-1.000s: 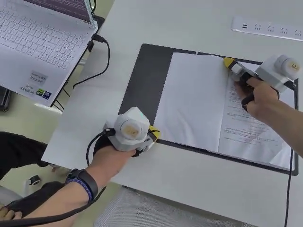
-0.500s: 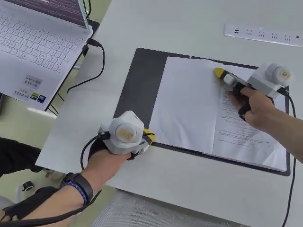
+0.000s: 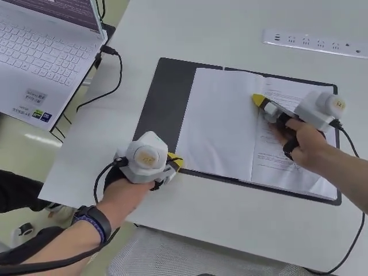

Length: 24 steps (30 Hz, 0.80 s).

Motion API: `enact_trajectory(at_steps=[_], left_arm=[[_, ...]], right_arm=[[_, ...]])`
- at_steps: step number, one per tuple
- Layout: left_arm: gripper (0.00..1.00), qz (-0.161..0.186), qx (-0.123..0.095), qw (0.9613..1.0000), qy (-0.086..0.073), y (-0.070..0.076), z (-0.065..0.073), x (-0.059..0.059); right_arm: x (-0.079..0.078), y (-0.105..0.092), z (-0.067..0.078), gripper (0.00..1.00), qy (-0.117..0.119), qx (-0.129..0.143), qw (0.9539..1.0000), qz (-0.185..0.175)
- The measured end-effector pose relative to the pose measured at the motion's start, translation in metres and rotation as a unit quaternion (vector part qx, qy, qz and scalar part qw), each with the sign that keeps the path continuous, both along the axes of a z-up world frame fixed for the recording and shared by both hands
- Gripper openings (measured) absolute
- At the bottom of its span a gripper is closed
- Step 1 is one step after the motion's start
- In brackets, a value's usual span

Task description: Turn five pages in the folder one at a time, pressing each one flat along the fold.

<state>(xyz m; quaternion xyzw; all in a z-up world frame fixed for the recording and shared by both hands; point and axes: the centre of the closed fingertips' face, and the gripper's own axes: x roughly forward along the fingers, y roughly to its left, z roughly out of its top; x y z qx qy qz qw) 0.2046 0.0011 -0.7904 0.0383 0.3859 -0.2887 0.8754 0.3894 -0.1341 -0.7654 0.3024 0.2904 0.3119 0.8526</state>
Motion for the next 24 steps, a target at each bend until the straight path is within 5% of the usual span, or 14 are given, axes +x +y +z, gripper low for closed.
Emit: enact_trajectory(at_steps=[24], left_arm=[[0.0, -0.007, -0.006, 0.9999, -0.012, 0.0, 0.0, 0.0]], right_arm=[[-0.069, -0.007, 0.005, 0.0, 0.012, 0.012, 0.9998, 0.004]])
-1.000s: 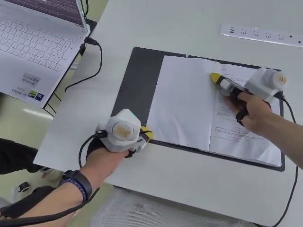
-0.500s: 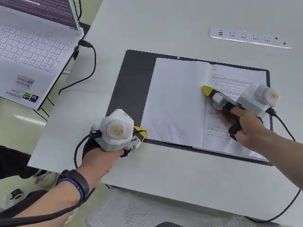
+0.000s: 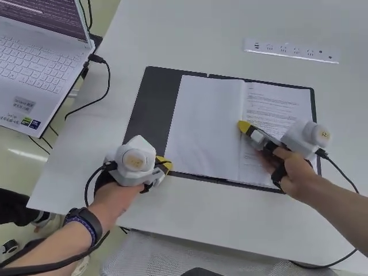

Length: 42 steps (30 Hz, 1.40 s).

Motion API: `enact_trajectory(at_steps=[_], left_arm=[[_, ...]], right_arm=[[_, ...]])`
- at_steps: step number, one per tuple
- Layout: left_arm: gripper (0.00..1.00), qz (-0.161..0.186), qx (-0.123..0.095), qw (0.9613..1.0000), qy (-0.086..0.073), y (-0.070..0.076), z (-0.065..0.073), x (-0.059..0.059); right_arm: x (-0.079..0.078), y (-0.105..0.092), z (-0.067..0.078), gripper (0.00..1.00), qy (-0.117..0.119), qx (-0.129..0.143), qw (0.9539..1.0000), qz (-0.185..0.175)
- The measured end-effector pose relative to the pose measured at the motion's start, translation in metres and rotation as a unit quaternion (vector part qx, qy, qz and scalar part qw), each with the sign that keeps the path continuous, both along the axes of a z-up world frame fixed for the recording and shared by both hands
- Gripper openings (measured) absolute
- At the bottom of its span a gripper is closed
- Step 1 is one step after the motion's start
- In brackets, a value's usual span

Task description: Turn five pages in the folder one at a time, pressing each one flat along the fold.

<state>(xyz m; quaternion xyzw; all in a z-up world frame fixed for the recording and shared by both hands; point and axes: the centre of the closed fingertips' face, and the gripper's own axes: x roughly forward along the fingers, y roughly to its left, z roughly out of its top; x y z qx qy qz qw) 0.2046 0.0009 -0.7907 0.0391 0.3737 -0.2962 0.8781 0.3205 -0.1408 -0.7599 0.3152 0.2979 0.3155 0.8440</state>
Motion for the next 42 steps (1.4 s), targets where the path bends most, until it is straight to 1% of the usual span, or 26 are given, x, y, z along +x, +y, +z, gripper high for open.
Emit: enact_trajectory(at_steps=[5, 14, 17, 23, 28, 31, 39, 42], left_arm=[[0.0, -0.004, 0.0, 1.0, -0.001, 0.0, 0.0, 0.0], [0.0, -0.009, 0.005, 0.9999, -0.006, 0.0, 0.0, -0.001], [0.0, -0.008, 0.005, 0.9999, -0.007, 0.0, 0.0, -0.001], [0.0, -0.011, 0.006, 0.9999, -0.005, -0.001, 0.0, -0.001], [0.0, -0.012, 0.004, 0.9999, -0.005, -0.001, 0.0, -0.001], [0.0, -0.012, 0.004, 0.9999, -0.004, -0.001, 0.0, -0.001], [0.0, -0.008, 0.002, 0.9999, -0.006, 0.0, 0.001, -0.002], [0.0, -0.004, -0.002, 1.0, -0.005, 0.0, 0.001, -0.003]], right_arm=[[-0.014, 0.002, -0.002, 0.0, 0.003, -0.002, 0.9999, 0.015], [-0.036, 0.003, -0.003, 0.0, 0.011, 0.002, 0.9996, 0.027], [-0.045, 0.004, -0.003, 0.0, 0.011, -0.006, 0.9991, 0.04], [-0.05, 0.001, -0.009, 0.0, 0.014, -0.009, 0.9985, 0.052], [-0.061, -0.001, -0.013, 0.0, 0.016, -0.009, 0.9982, 0.056], [-0.07, -0.002, -0.015, 0.0, 0.016, -0.012, 0.9976, 0.066], [-0.086, -0.002, -0.017, 0.0, 0.019, -0.013, 0.9974, 0.068], [-0.094, -0.001, -0.017, 0.0, 0.022, -0.012, 0.9975, 0.066]])
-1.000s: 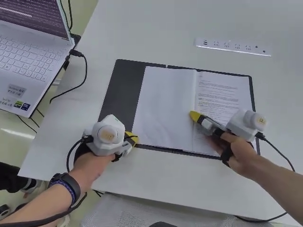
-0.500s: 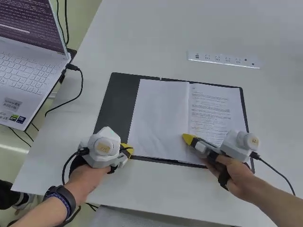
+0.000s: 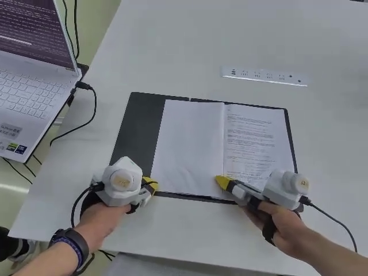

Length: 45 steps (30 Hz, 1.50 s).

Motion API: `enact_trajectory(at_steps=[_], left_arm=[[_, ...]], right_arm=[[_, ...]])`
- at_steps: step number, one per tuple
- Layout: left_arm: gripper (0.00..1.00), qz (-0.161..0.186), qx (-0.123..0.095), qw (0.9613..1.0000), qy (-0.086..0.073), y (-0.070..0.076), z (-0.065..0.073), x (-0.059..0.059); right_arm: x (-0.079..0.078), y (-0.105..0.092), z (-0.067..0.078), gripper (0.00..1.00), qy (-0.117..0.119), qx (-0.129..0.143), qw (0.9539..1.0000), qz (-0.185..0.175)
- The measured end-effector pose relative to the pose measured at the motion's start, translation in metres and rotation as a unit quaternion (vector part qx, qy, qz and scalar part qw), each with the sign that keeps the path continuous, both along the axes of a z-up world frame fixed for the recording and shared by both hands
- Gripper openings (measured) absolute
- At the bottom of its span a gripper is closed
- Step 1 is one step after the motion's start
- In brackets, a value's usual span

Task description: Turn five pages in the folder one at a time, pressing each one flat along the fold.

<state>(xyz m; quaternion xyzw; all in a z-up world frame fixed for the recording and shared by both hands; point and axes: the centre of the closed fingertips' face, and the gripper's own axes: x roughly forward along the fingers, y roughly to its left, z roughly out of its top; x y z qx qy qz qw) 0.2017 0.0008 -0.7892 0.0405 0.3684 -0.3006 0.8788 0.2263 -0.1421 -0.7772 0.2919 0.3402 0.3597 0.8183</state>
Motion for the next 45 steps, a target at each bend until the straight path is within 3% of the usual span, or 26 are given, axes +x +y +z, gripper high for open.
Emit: enact_trajectory(at_steps=[13, 25, 37, 43, 45], left_arm=[[0.0, -0.002, -0.001, 1.0, 0.0, 0.0, 0.001, 0.0], [0.0, -0.007, 0.003, 1.0, -0.001, -0.001, 0.001, 0.0], [0.0, 0.0, 0.009, 0.9997, 0.025, -0.002, 0.001, 0.001], [0.03, 0.015, -0.015, 0.9989, 0.042, -0.004, 0.005, 0.0], [0.03, 0.021, -0.022, 0.9989, 0.036, -0.004, 0.011, 0.002]], right_arm=[[-0.017, -0.001, 0.0, 0.0, 0.019, 0.016, 0.9994, -0.022], [-0.026, -0.001, -0.002, 0.0, 0.029, 0.009, 0.9994, -0.016], [-0.03, -0.001, 0.001, 0.0, 0.043, 0.007, 0.9989, -0.019], [-0.034, -0.003, 0.002, 0.0, 0.039, -0.003, 0.9991, -0.013], [-0.036, -0.004, 0.005, 0.01, 0.035, -0.006, 0.9993, -0.009]])
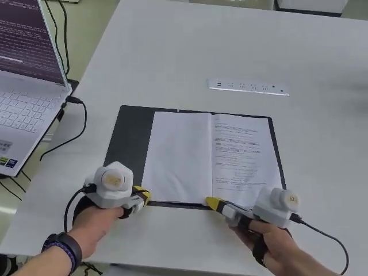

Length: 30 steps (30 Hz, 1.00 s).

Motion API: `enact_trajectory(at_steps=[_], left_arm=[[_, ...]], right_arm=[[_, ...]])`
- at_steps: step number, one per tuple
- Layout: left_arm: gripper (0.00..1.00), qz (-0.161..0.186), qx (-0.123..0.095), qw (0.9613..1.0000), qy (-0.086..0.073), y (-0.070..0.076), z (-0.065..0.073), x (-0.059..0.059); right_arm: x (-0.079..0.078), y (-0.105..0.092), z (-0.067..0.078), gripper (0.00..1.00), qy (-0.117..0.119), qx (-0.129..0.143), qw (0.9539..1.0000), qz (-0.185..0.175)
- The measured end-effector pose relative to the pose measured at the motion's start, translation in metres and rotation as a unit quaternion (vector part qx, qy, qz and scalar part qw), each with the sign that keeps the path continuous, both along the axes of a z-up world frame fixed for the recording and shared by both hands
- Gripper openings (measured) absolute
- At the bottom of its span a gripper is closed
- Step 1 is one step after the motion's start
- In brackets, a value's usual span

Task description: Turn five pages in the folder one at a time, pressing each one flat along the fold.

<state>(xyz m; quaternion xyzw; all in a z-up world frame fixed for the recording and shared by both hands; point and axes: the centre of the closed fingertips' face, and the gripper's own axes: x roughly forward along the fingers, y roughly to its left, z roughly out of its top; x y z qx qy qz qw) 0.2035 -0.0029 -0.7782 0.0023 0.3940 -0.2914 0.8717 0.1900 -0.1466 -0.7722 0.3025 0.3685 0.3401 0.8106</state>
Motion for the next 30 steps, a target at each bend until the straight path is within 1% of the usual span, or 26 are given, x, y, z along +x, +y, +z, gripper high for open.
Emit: enact_trajectory(at_steps=[1, 3, 6, 7, 8, 10, 13, 16, 18, 19, 20, 22, 24, 25, 27, 30], left_arm=[[0.04, 0.004, 0.0, 1.0, -0.005, 0.001, 0.004, 0.002], [0.05, 0.006, -0.004, 0.9999, -0.011, 0.0, 0.012, 0.004], [0.07, 0.002, -0.002, 0.9997, -0.023, -0.002, 0.021, 0.004], [0.09, -0.003, -0.001, 0.9996, -0.027, -0.005, 0.024, 0.003], [0.1, -0.006, -0.001, 0.9996, -0.028, -0.006, 0.024, 0.004], [0.13, -0.023, 0.003, 0.9991, -0.034, -0.012, 0.028, 0.0], [0.15, -0.029, 0.0, 0.9989, -0.037, -0.019, 0.032, -0.005], [0.17, -0.035, 0.0, 0.9986, -0.039, -0.024, 0.036, -0.008], [0.2, -0.041, 0.004, 0.9984, -0.04, -0.026, 0.041, -0.009], [0.2, -0.042, 0.006, 0.9983, -0.041, -0.026, 0.043, -0.009], [0.2, -0.041, 0.007, 0.9981, -0.045, -0.026, 0.046, -0.008], [0.22, -0.037, 0.005, 0.998, -0.051, -0.025, 0.054, -0.005], [0.25, -0.033, 0.003, 0.9978, -0.057, -0.024, 0.061, -0.003], [0.25, -0.028, 0.0, 0.9977, -0.063, -0.024, 0.066, -0.001], [0.27, -0.024, -0.004, 0.9974, -0.068, -0.024, 0.073, 0.0], [0.3, -0.025, 0.0, 0.9968, -0.075, -0.024, 0.08, 0.001]], right_arm=[[-0.001, -0.001, 0.002, 0.03, -0.004, 0.0, 1.0, 0.003], [-0.001, -0.004, 0.007, 0.06, -0.02, -0.007, 0.9998, 0.005], [0.001, -0.01, 0.012, 0.1, -0.028, -0.011, 0.9995, -0.002], [0.003, -0.012, 0.013, 0.11, -0.033, -0.017, 0.9993, -0.003], [0.003, -0.013, 0.014, 0.13, -0.036, -0.02, 0.9992, -0.002], [0.005, -0.016, 0.017, 0.14, -0.046, -0.029, 0.9985, 0.001], [0.009, -0.023, 0.023, 0.17, -0.063, -0.046, 0.9969, 0.004], [0.011, -0.03, 0.029, 0.22, -0.074, -0.055, 0.9957, 0.005], [0.012, -0.035, 0.034, 0.26, -0.083, -0.059, 0.9948, 0.008], [0.012, -0.036, 0.037, 0.3, -0.089, -0.061, 0.9941, 0.011], [0.012, -0.039, 0.039, 0.33, -0.097, -0.068, 0.9929, 0.016], [0.011, -0.044, 0.043, 0.36, -0.104, -0.076, 0.9915, 0.017], [0.012, -0.05, 0.045, 0.37, -0.108, -0.079, 0.9909, 0.014], [0.011, -0.054, 0.048, 0.39, -0.111, -0.081, 0.9905, 0.011], [0.01, -0.061, 0.051, 0.43, -0.115, -0.087, 0.9894, 0.007], [0.009, -0.069, 0.057, 0.47, -0.123, -0.093, 0.9881, 0.001]])
